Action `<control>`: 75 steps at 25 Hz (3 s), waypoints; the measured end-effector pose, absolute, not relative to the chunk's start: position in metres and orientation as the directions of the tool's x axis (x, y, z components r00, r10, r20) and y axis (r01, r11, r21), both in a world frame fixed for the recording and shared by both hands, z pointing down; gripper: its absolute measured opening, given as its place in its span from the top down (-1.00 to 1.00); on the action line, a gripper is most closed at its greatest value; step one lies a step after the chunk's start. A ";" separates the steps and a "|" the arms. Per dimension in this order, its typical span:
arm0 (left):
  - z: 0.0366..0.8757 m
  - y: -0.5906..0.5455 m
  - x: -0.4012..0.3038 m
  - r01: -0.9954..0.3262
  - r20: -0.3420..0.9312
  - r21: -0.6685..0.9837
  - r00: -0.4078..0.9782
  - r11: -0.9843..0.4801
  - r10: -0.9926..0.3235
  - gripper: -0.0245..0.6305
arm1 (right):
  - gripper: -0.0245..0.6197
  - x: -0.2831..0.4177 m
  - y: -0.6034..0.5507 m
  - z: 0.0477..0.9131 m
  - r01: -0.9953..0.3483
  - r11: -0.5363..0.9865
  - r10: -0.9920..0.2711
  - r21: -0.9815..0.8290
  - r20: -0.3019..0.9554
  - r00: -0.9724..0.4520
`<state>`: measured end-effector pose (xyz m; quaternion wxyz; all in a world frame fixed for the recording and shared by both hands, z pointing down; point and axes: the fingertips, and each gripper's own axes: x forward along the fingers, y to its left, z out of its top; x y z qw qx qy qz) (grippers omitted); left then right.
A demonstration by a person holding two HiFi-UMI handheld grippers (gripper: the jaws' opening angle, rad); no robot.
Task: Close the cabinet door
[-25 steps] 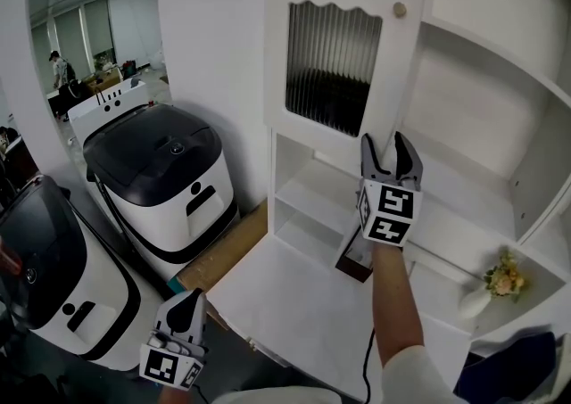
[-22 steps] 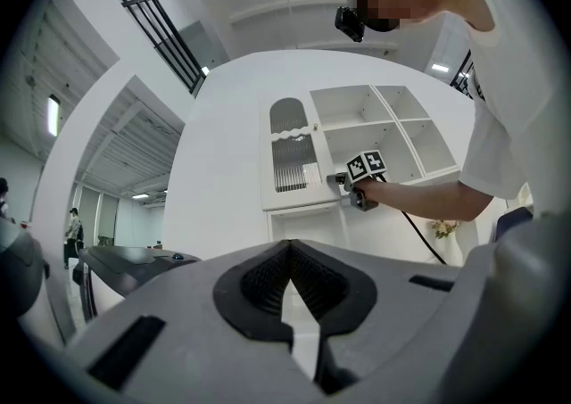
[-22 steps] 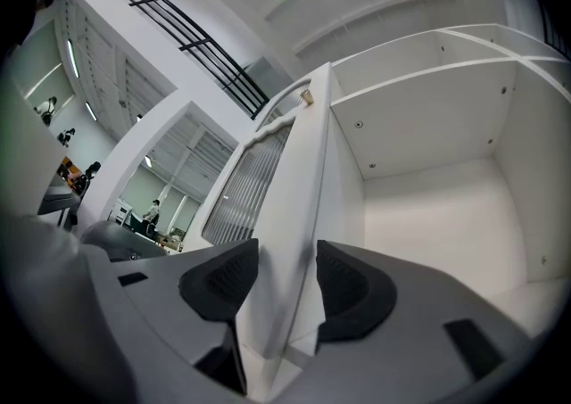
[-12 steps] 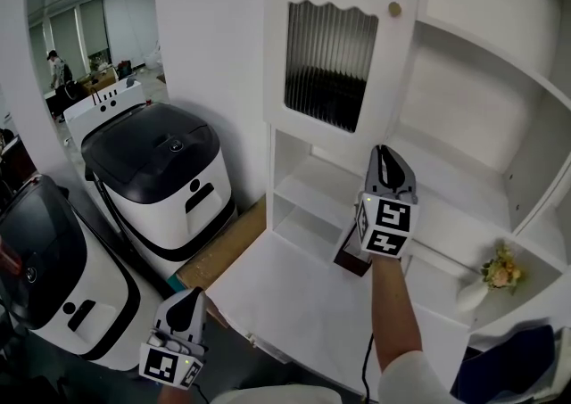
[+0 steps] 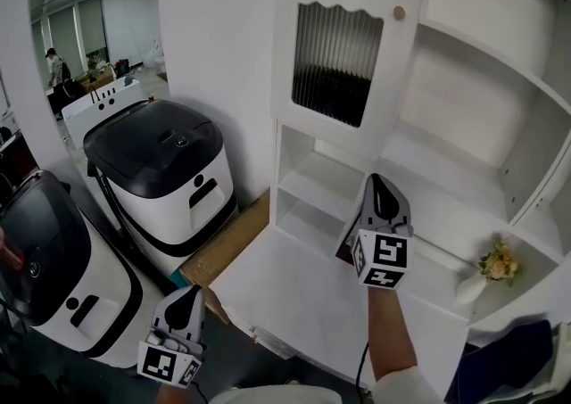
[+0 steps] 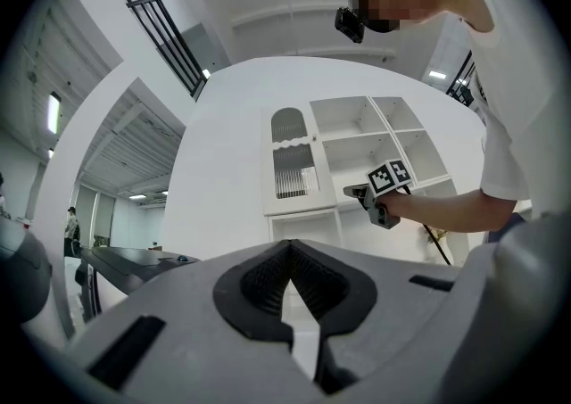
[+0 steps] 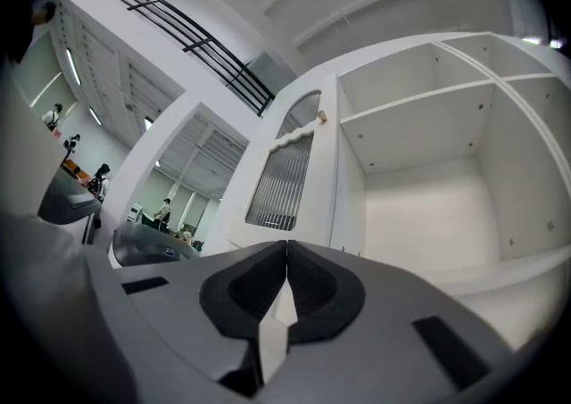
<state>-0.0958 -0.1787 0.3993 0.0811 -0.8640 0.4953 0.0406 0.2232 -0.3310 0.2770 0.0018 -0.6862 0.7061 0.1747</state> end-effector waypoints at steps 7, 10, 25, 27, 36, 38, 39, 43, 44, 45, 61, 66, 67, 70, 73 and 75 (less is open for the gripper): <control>0.394 -0.164 -0.122 -0.876 -0.158 -0.104 0.482 -0.471 -0.861 0.91 | 0.92 0.207 -0.271 0.295 -0.979 0.050 -0.967 0.195 -0.234 -0.096; 0.390 -0.157 -0.133 -0.882 -0.161 -0.109 0.471 -0.458 -0.868 0.91 | 0.92 0.209 -0.247 0.304 -0.983 0.059 -0.971 0.176 -0.219 -0.098; 0.383 -0.129 -0.179 -0.909 -0.184 -0.087 0.418 -0.408 -0.890 0.91 | 0.92 0.204 -0.165 0.335 -0.985 0.035 -0.988 0.171 -0.142 -0.059; 0.385 -0.126 -0.182 -0.911 -0.182 -0.080 0.413 -0.405 -0.892 0.91 | 0.92 0.202 -0.163 0.337 -0.985 0.032 -0.989 0.171 -0.137 -0.055; 0.389 -0.124 -0.191 -0.913 -0.179 -0.077 0.408 -0.400 -0.895 0.91 | 0.92 0.174 -0.164 0.348 -0.985 0.082 -0.988 0.154 -0.115 -0.101; 0.389 -0.124 -0.193 -0.915 -0.180 -0.076 0.404 -0.397 -0.897 0.91 | 0.92 0.169 -0.166 0.349 -0.983 0.095 -0.987 0.156 -0.115 -0.113; 0.389 -0.124 -0.193 -0.916 -0.181 -0.076 0.401 -0.394 -0.898 0.91 | 0.92 0.168 -0.167 0.349 -0.983 0.098 -0.987 0.156 -0.115 -0.117; 0.387 -0.126 -0.195 -0.918 -0.184 -0.081 0.396 -0.387 -0.900 0.91 | 0.92 0.166 -0.171 0.346 -0.984 0.101 -0.985 0.148 -0.121 -0.119; 0.387 -0.127 -0.195 -0.919 -0.185 -0.082 0.394 -0.386 -0.900 0.91 | 0.92 0.167 -0.172 0.346 -0.984 0.101 -0.986 0.145 -0.120 -0.119; 0.386 -0.128 -0.195 -0.920 -0.186 -0.082 0.393 -0.384 -0.901 0.91 | 0.92 0.167 -0.173 0.345 -0.984 0.102 -0.986 0.144 -0.120 -0.119; 0.391 -0.144 -0.174 -0.911 -0.169 -0.078 0.413 -0.405 -0.895 0.91 | 0.93 0.161 -0.186 0.338 -0.970 0.153 -0.975 0.186 -0.129 -0.179; 0.391 -0.145 -0.171 -0.910 -0.163 -0.079 0.415 -0.407 -0.895 0.91 | 0.93 0.161 -0.188 0.339 -0.969 0.166 -0.974 0.185 -0.124 -0.190; 0.391 -0.145 -0.171 -0.910 -0.161 -0.078 0.414 -0.407 -0.896 0.91 | 0.93 0.161 -0.188 0.339 -0.968 0.167 -0.974 0.188 -0.123 -0.192; 0.392 -0.144 -0.171 -0.911 -0.158 -0.078 0.413 -0.405 -0.897 0.91 | 0.93 0.160 -0.189 0.339 -0.969 0.164 -0.974 0.183 -0.125 -0.188; 0.393 -0.144 -0.169 -0.910 -0.154 -0.080 0.415 -0.407 -0.897 0.91 | 0.93 0.156 -0.190 0.338 -0.966 0.180 -0.970 0.185 -0.130 -0.205; 0.393 -0.144 -0.168 -0.910 -0.152 -0.079 0.415 -0.407 -0.897 0.91 | 0.93 0.153 -0.190 0.337 -0.964 0.191 -0.968 0.187 -0.129 -0.217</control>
